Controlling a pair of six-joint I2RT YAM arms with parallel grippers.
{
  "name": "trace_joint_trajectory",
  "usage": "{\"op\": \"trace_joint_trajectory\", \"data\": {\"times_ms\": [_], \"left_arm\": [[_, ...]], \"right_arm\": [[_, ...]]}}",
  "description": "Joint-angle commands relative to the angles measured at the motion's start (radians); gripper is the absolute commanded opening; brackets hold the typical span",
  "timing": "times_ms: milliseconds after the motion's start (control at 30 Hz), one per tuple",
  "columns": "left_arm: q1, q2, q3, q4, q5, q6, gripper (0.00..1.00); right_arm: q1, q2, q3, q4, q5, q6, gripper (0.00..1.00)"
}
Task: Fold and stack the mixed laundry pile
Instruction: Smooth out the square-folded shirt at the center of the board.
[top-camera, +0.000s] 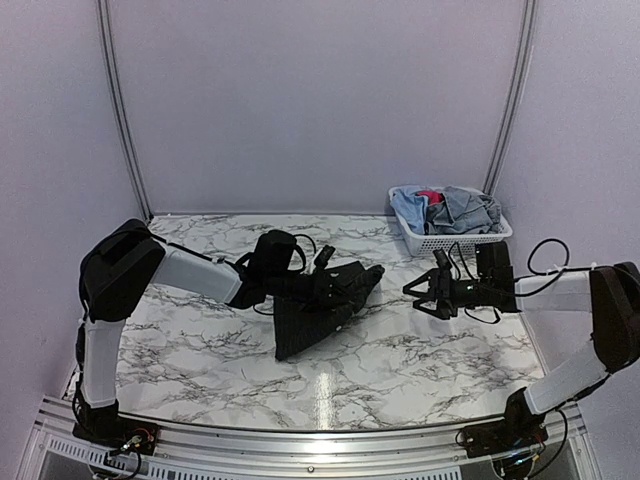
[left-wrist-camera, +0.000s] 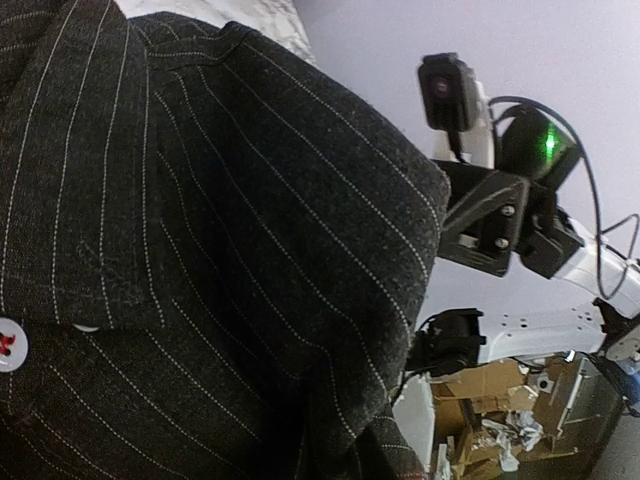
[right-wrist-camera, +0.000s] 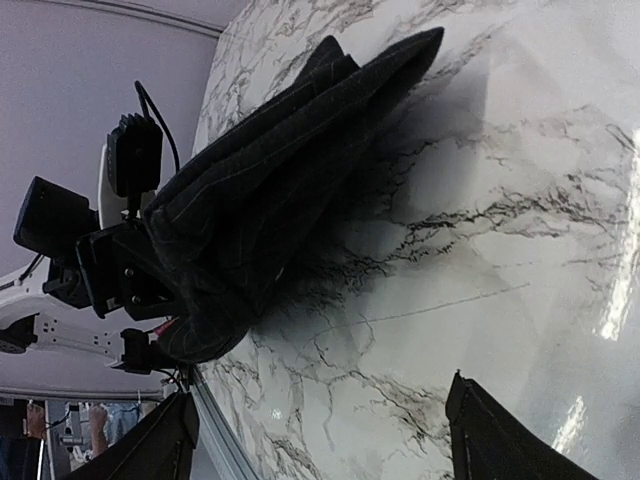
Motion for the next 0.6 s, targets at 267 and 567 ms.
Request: {"op": "trace_joint_trajectory", "data": {"times_ms": [267,567], "left_arm": [[0.005,0.075,0.009,0.235,0.107,-0.181,0.63],[-0.002,-0.079,0.051,-0.226,-0.101,0.14,0.86]], "right_arm": [[0.091,0.196,0.023,0.387,-0.078,0.101,0.85],[0.077,0.015,0.139,-0.291,0.205,-0.185,0.78]]}}
